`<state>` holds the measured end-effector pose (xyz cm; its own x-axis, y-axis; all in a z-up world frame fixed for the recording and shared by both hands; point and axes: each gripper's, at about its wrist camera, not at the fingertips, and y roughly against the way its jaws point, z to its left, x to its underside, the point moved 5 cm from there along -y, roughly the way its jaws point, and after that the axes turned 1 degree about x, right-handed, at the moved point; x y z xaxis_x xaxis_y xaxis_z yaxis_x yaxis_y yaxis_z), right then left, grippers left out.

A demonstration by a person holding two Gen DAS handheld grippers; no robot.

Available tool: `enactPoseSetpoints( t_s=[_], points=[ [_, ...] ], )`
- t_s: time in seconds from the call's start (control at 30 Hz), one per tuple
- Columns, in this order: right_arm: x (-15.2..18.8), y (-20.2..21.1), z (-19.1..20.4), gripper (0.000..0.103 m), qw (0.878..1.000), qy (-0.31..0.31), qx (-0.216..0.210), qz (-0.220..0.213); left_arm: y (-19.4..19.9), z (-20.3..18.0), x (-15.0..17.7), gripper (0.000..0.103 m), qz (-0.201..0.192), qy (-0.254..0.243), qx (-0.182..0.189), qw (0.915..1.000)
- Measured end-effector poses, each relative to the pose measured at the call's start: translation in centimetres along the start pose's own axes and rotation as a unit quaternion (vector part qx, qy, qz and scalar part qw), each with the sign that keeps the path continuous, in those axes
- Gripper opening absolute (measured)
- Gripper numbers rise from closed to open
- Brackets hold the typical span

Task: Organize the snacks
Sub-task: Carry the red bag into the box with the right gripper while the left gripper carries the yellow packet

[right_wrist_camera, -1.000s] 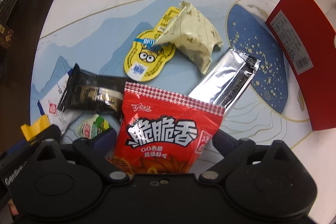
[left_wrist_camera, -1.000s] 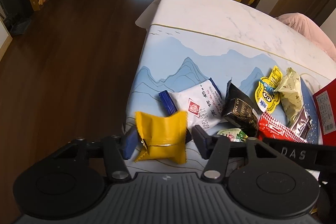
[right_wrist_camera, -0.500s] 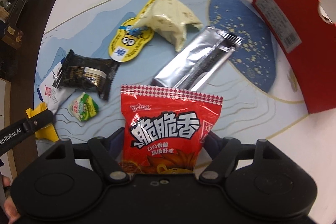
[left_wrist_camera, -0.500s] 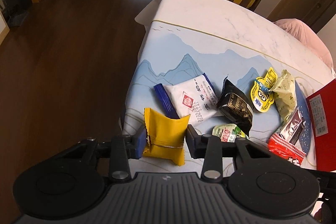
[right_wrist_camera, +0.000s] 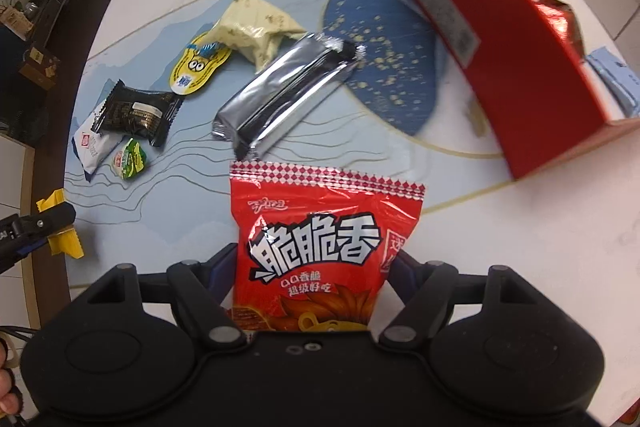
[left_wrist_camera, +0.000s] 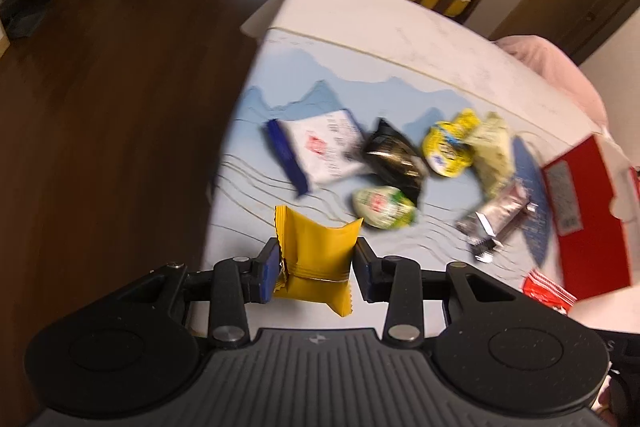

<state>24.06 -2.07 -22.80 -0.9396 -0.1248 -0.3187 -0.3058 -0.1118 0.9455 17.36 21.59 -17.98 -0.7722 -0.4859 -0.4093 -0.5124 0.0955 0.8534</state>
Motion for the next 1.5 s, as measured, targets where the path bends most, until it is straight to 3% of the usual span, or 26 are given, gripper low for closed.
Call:
enactPoseSetpoints(
  t_s=[0.4, 0.8, 1.17, 1.5],
  points=[
    [-0.4, 7.6, -4.6, 0.076, 0.995, 0.038, -0.026, -0.085, 5.5, -9.7, 1.4, 0.037, -0.031, -0.069, 0.062, 0.9951],
    [-3.4, 12.9, -14.0, 0.076, 0.986, 0.027, -0.023, -0.160, 7.1, -22.2, 2.6, 0.037, -0.057, -0.144, 0.101, 0.9827],
    [-7.7, 14.8, -22.3, 0.076, 0.981, 0.015, -0.008, -0.195, 5.5, -32.9, 3.3, 0.037, -0.064, -0.198, 0.114, 0.9713],
    [-11.6, 13.6, -27.3, 0.076, 0.979, 0.058, 0.006, -0.196, 0.8, -39.7, 2.9, 0.038, -0.040, -0.220, 0.085, 0.9709]
  ],
)
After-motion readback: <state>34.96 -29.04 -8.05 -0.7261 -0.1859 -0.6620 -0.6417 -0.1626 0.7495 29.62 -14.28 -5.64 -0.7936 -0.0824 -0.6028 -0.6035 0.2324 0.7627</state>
